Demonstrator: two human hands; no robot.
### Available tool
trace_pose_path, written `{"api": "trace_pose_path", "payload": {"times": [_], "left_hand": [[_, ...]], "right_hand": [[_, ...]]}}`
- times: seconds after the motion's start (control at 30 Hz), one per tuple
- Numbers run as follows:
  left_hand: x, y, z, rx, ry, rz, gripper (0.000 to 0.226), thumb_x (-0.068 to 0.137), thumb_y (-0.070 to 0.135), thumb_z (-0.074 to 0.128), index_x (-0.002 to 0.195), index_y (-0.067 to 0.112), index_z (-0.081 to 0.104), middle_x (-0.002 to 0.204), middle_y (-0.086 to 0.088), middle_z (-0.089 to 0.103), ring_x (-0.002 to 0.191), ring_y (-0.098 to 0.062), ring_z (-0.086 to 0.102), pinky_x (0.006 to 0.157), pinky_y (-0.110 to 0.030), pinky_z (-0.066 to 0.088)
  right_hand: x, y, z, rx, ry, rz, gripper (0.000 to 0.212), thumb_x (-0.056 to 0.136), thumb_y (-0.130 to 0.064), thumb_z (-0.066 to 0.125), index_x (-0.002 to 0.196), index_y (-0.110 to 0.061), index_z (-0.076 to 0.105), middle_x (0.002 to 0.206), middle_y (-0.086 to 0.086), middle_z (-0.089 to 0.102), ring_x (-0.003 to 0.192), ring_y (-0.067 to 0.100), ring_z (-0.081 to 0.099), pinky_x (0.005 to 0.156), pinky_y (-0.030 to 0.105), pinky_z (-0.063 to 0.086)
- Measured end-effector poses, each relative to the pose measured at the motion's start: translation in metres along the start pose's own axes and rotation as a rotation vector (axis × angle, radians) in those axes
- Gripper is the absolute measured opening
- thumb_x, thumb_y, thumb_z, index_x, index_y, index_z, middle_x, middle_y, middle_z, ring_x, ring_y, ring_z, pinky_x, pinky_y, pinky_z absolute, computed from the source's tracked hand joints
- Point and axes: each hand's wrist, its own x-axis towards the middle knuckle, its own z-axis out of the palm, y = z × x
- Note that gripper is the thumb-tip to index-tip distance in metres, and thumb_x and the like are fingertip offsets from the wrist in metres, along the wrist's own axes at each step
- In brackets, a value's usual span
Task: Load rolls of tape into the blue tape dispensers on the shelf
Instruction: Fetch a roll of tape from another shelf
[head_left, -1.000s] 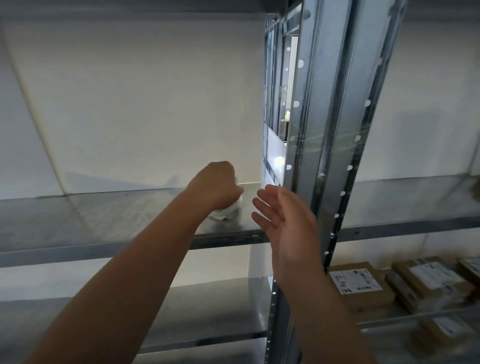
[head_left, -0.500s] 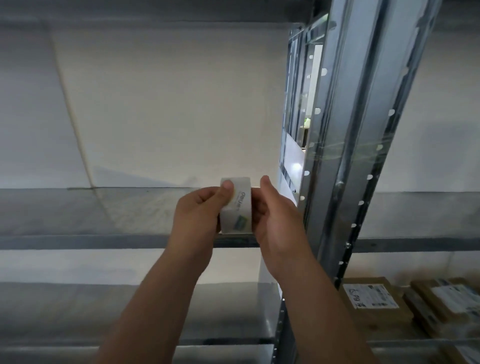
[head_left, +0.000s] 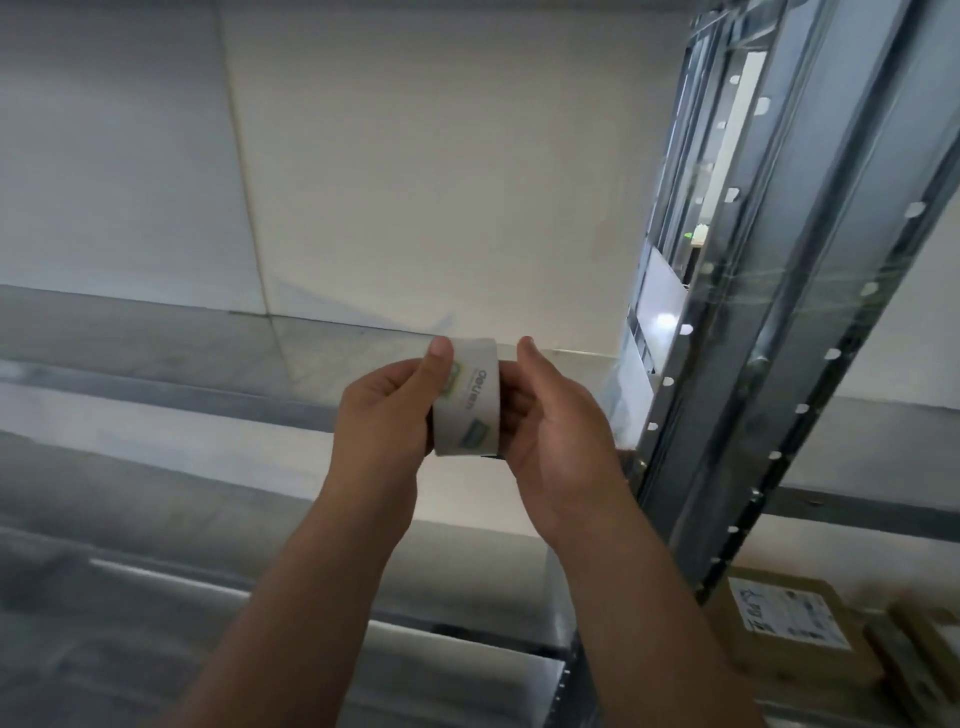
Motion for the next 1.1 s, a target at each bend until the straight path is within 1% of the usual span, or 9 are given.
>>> {"api": "trace_pose_path", "payload": {"times": [0.1,0.2,0.37,0.47,0.63,0.8,0.87,0.97,1.1], "left_hand": [[-0.007,0.001,-0.023,0.005,0.072,0.002,0.038,0.098,0.041,0.065,0.097,0.006,0.081,0.097,-0.015,0.082,0.097,-0.038,0.078,0.091,-0.056,0.062],[-0.016,0.004,-0.057,0.011,0.161,0.028,0.036,0.092,0.041,0.07,0.096,0.007,0.081,0.099,-0.016,0.081,0.096,-0.037,0.079,0.088,-0.05,0.064],[-0.035,0.017,-0.133,-0.015,0.323,0.094,0.041,0.077,0.043,0.076,0.093,0.006,0.083,0.099,-0.022,0.08,0.09,-0.036,0.078,0.079,-0.043,0.06],[-0.054,0.032,-0.183,-0.036,0.459,0.12,0.033,0.086,0.039,0.074,0.089,0.007,0.083,0.097,-0.021,0.08,0.088,-0.033,0.078,0.08,-0.043,0.06],[-0.091,0.063,-0.265,0.027,0.675,0.152,0.031,0.098,0.034,0.068,0.096,0.006,0.08,0.096,-0.017,0.082,0.092,-0.035,0.079,0.084,-0.046,0.064],[-0.126,0.094,-0.354,0.094,0.787,0.26,0.033,0.094,0.032,0.07,0.1,0.0,0.08,0.097,-0.025,0.08,0.092,-0.044,0.077,0.085,-0.055,0.063],[-0.141,0.105,-0.389,0.103,0.826,0.285,0.033,0.092,0.033,0.071,0.098,0.002,0.081,0.094,-0.023,0.08,0.085,-0.037,0.078,0.08,-0.05,0.064],[-0.161,0.12,-0.438,0.078,0.867,0.3,0.036,0.092,0.034,0.07,0.1,0.0,0.08,0.097,-0.025,0.079,0.086,-0.038,0.077,0.079,-0.049,0.063],[-0.185,0.139,-0.491,0.041,0.962,0.301,0.037,0.096,0.035,0.068,0.1,0.001,0.079,0.098,-0.022,0.08,0.088,-0.037,0.077,0.077,-0.048,0.064]], "right_hand": [[0.002,0.013,0.016,0.012,-0.081,0.038,0.047,0.106,-0.04,0.05,0.123,-0.003,0.074,0.118,0.017,0.078,0.11,0.031,0.075,0.1,0.046,0.059],[0.002,0.03,0.046,-0.021,-0.165,0.099,0.046,0.105,-0.041,0.052,0.121,-0.003,0.075,0.117,0.017,0.079,0.106,0.029,0.076,0.092,0.041,0.061],[-0.007,0.066,0.114,-0.056,-0.353,0.175,0.048,0.105,-0.041,0.052,0.119,-0.002,0.075,0.117,0.02,0.078,0.108,0.035,0.076,0.099,0.05,0.06],[-0.022,0.089,0.165,-0.063,-0.467,0.216,0.049,0.101,-0.045,0.056,0.123,-0.006,0.075,0.119,0.018,0.077,0.11,0.033,0.075,0.103,0.055,0.057],[-0.053,0.124,0.254,-0.038,-0.662,0.313,0.052,0.098,-0.047,0.058,0.12,-0.002,0.075,0.116,0.021,0.078,0.107,0.035,0.077,0.101,0.056,0.058],[-0.093,0.157,0.342,0.043,-0.811,0.431,0.05,0.104,-0.043,0.054,0.124,-0.002,0.073,0.117,0.021,0.077,0.104,0.031,0.076,0.091,0.044,0.062],[-0.111,0.17,0.376,0.084,-0.85,0.465,0.049,0.104,-0.04,0.054,0.121,0.0,0.074,0.112,0.019,0.078,0.098,0.029,0.076,0.086,0.042,0.061],[-0.139,0.188,0.426,0.122,-0.919,0.514,0.045,0.104,-0.037,0.051,0.111,0.0,0.076,0.095,0.015,0.079,0.087,0.025,0.075,0.085,0.043,0.059],[-0.171,0.207,0.481,0.134,-0.979,0.576,0.041,0.105,-0.034,0.052,0.107,0.0,0.075,0.089,0.013,0.079,0.089,0.027,0.073,0.094,0.051,0.056]]}}
